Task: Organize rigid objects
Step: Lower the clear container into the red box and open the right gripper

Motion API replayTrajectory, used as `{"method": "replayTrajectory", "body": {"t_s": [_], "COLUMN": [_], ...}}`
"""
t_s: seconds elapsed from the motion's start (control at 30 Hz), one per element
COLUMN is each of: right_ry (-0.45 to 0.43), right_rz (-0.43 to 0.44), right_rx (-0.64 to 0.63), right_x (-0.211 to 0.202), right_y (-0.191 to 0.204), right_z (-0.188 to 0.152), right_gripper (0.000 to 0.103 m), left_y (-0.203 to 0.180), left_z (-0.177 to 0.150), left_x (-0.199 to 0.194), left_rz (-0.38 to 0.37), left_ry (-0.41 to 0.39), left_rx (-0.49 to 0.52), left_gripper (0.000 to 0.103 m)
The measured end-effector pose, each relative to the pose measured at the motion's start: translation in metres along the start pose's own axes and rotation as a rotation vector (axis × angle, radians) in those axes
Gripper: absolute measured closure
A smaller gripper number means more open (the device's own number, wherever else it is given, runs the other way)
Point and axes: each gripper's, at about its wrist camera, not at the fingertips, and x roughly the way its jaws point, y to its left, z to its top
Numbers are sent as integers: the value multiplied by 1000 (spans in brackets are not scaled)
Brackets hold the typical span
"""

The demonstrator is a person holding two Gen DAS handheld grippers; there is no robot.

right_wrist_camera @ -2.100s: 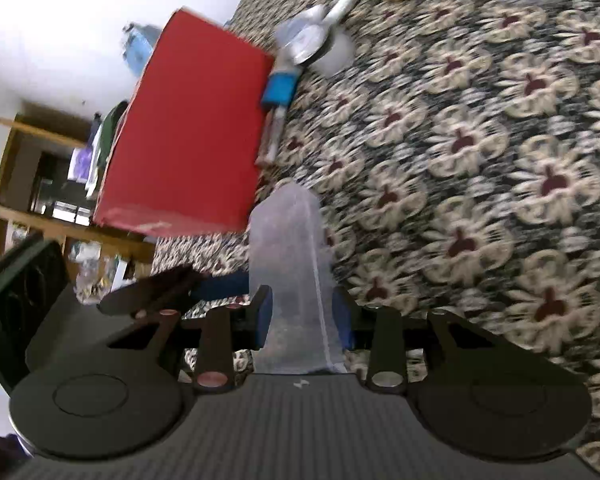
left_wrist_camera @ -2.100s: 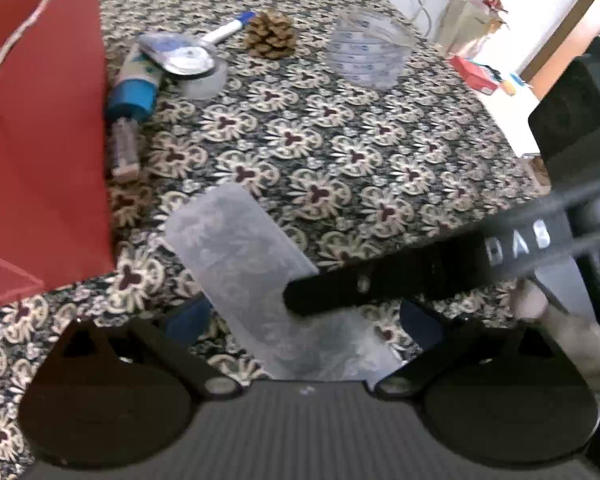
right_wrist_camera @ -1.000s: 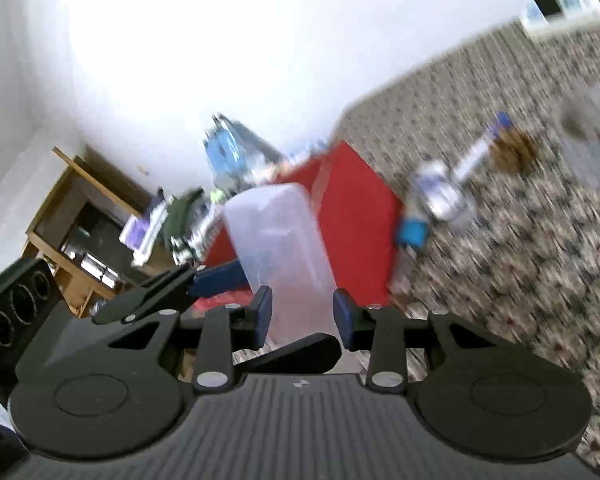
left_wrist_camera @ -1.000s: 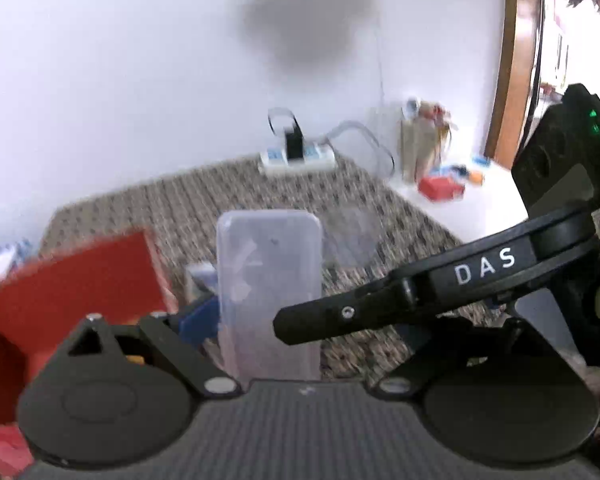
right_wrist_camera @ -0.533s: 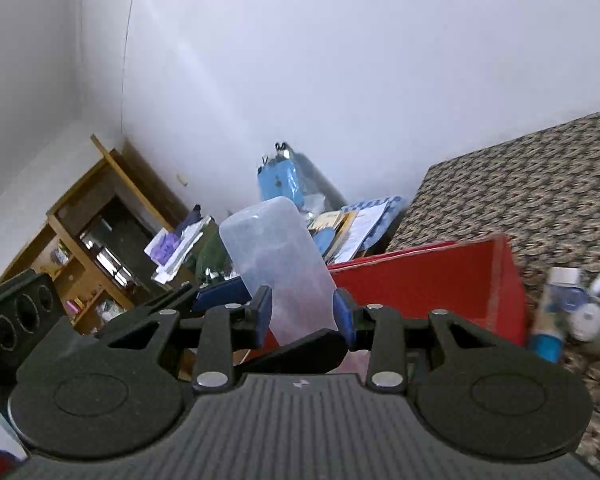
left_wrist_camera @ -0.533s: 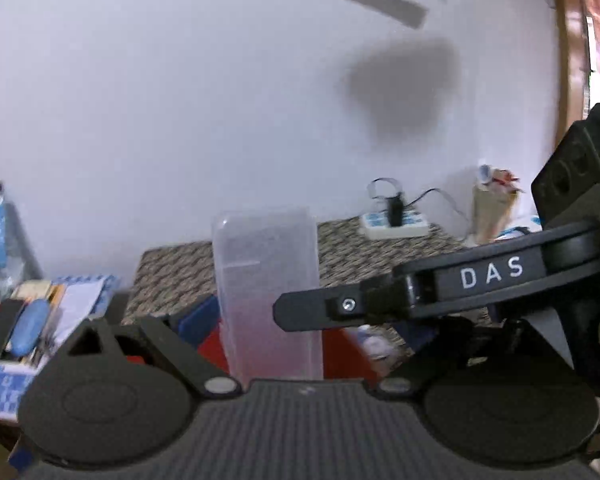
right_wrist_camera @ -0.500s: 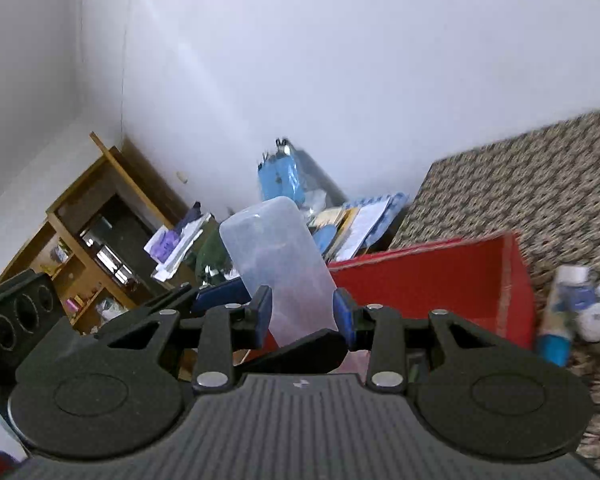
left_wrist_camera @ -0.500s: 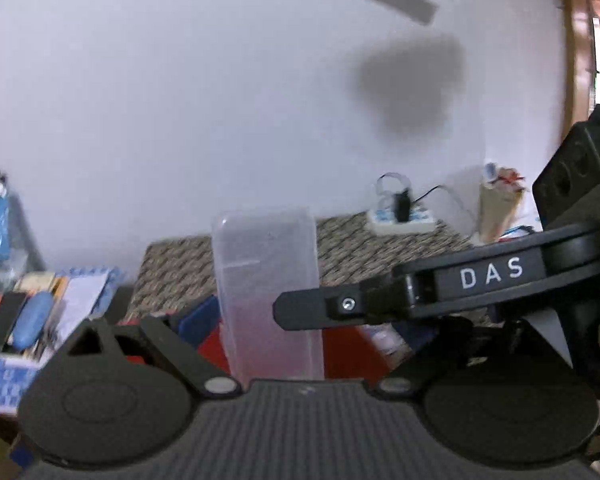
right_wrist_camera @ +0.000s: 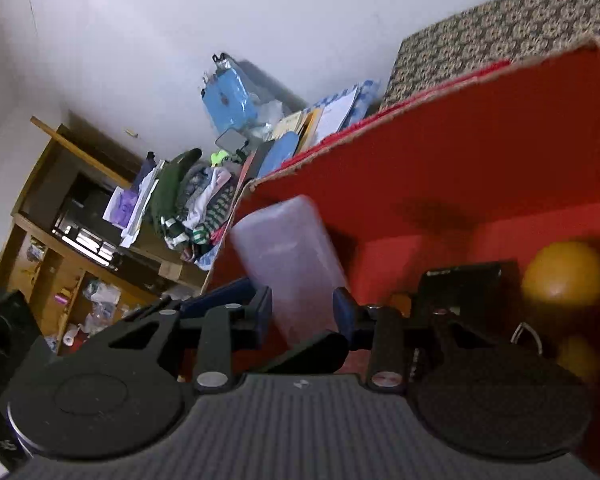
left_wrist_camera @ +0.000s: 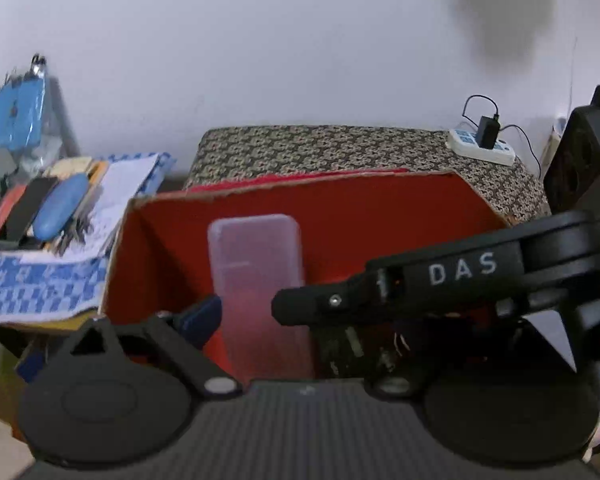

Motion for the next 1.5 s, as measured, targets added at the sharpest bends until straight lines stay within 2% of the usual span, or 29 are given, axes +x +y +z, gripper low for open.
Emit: {"method": "replayTrajectory", "body": {"t_s": [0.17, 0.63, 0.87, 1.0, 1.2, 1.5], "right_ry": [38, 39, 28, 19, 7, -10], "right_rz": [-49, -41, -54, -86, -110, -135], "right_rx": [22, 53, 32, 2, -23, -83], "right_x": [3, 2, 1, 1, 1, 2], "right_y": [1, -5, -3, 1, 4, 8], "right_z": [0, -1, -1, -2, -3, -5], "right_gripper": [83, 83, 83, 83, 83, 83], "left_y": [3, 5, 7, 5, 6, 6], "left_z": [-2, -5, -2, -1, -5, -9], "left_x": [9, 16, 19, 19, 21, 25], "left_rz": [-10, -8, -8, 35, 43, 49], "left_ry": [24, 64, 121, 142, 173, 195], "left_rx": [-20, -60, -97, -102, -121, -136], "left_gripper": [7, 2, 1, 1, 1, 1]}}
